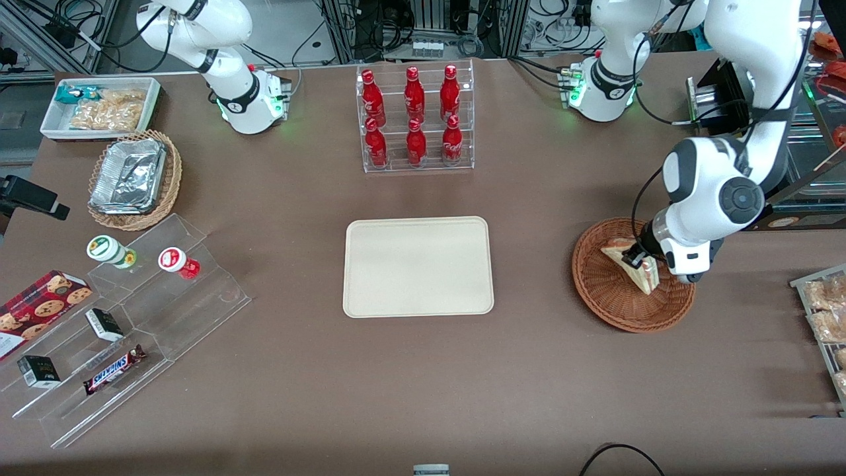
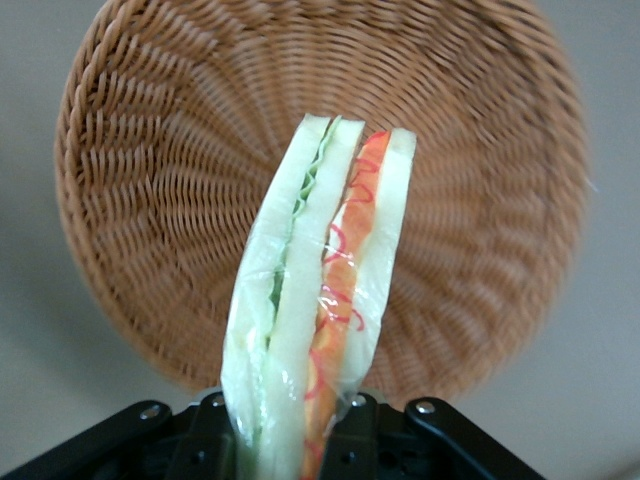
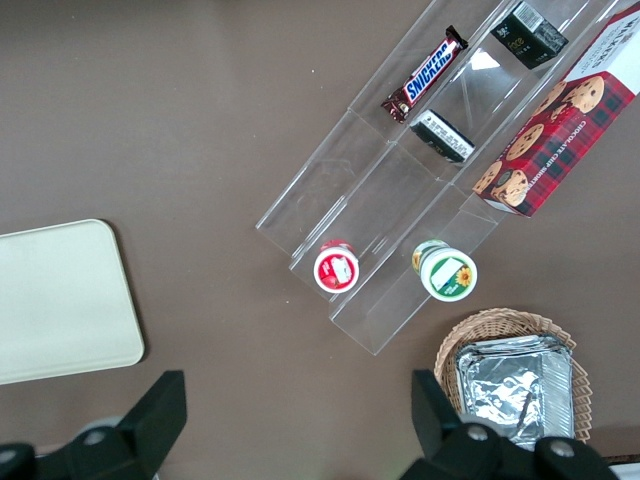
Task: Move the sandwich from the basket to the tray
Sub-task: 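Lower the left gripper and close it on the sandwich's edge, then lift the sandwich and carry it over the cream tray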
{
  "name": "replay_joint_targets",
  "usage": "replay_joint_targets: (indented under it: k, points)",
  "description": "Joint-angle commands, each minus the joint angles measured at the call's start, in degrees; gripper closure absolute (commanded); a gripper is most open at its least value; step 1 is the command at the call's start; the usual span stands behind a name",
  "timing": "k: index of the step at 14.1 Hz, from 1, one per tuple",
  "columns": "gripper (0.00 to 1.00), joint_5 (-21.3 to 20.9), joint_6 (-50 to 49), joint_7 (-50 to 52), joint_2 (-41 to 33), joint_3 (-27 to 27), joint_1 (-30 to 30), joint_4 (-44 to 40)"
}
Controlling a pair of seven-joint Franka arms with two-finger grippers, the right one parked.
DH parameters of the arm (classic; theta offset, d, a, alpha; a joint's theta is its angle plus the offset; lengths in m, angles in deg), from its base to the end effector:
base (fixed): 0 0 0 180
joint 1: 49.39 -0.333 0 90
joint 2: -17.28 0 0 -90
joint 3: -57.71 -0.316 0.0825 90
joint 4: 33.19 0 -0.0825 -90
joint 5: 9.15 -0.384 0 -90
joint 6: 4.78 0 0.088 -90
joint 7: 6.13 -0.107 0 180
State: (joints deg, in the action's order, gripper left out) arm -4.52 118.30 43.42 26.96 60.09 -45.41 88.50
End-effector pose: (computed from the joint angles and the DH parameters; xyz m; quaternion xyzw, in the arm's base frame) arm 0.5452 -0.0639 0.3204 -0.9175 -0.3895 0.0805 0.0024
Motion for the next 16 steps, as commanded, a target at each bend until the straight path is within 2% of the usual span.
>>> replay_joint_targets:
  k: [1,5,6,8,12,16]
  points:
    - [0.90,0.4,-5.3,-4.4,1.1,1.8,3.6,-6.5]
    - [0.90,0.4,-6.4,-9.8,8.8,2.2,12.0,-15.2]
    - [0.96,0.4,-6.4,-9.9,10.8,2.2,14.5,-17.4]
    - [1.00,0.6,-6.6,-9.5,15.6,2.2,19.6,-22.7]
    - [1.00,0.4,-6.5,-3.9,25.2,2.0,30.3,-33.7]
    - [1.00,0.5,-6.5,1.6,33.1,2.0,36.0,-43.7]
